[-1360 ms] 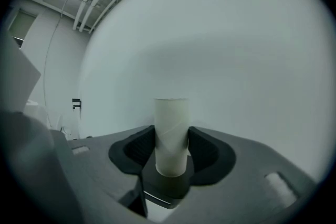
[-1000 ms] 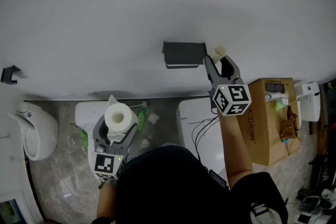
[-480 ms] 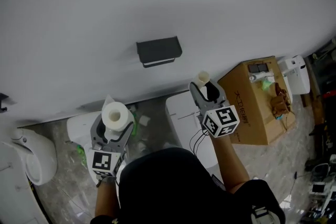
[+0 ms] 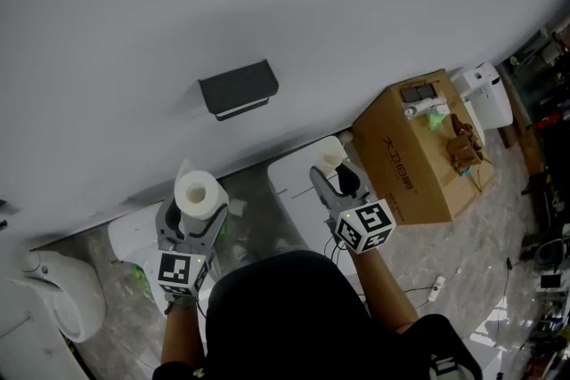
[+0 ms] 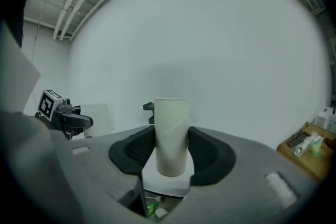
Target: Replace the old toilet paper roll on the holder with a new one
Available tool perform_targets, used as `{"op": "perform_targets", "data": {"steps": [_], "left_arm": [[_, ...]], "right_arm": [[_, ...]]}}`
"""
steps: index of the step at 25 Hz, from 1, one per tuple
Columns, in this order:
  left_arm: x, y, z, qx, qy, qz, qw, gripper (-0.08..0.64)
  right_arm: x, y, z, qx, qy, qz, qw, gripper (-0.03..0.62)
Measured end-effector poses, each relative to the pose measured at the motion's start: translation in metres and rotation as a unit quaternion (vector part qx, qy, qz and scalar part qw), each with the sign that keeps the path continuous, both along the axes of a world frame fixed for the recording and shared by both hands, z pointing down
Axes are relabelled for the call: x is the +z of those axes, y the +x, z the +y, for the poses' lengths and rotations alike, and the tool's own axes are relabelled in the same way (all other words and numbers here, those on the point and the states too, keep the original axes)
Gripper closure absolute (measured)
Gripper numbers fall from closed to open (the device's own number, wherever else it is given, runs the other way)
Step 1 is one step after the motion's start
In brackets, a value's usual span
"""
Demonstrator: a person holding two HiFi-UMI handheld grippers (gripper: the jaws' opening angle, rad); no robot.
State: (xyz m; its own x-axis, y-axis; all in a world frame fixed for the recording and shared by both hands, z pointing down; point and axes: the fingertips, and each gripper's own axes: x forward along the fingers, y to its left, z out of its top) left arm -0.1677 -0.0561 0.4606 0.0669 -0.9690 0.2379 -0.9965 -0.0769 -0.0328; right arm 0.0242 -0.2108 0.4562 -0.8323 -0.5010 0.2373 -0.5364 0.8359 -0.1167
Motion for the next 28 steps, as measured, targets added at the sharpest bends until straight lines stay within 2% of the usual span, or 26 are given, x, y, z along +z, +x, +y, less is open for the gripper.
{"op": "perform_targets", "data": {"steps": [8, 19, 28], "left_arm": [[-0.009, 0.007, -0.038, 0.039, 0.012, -0.003, 0.9991, 0.16], [-0.064, -0.004, -0.131, 0.094, 0.065, -0.048, 0.9923, 0.16], [-0.081, -0.016, -0.196, 0.109, 0.075, -0.048, 0.9901, 0.16]], "right_arm": [[0.003, 0.03, -0.001, 0.042, -0.004, 0.0, 0.999, 0.4], [0.003, 0.08, -0.004, 0.126, -0.013, -0.005, 0.992, 0.4], [0.002, 0.115, 0.0, 0.189, -0.015, -0.006, 0.982, 0.4]]}}
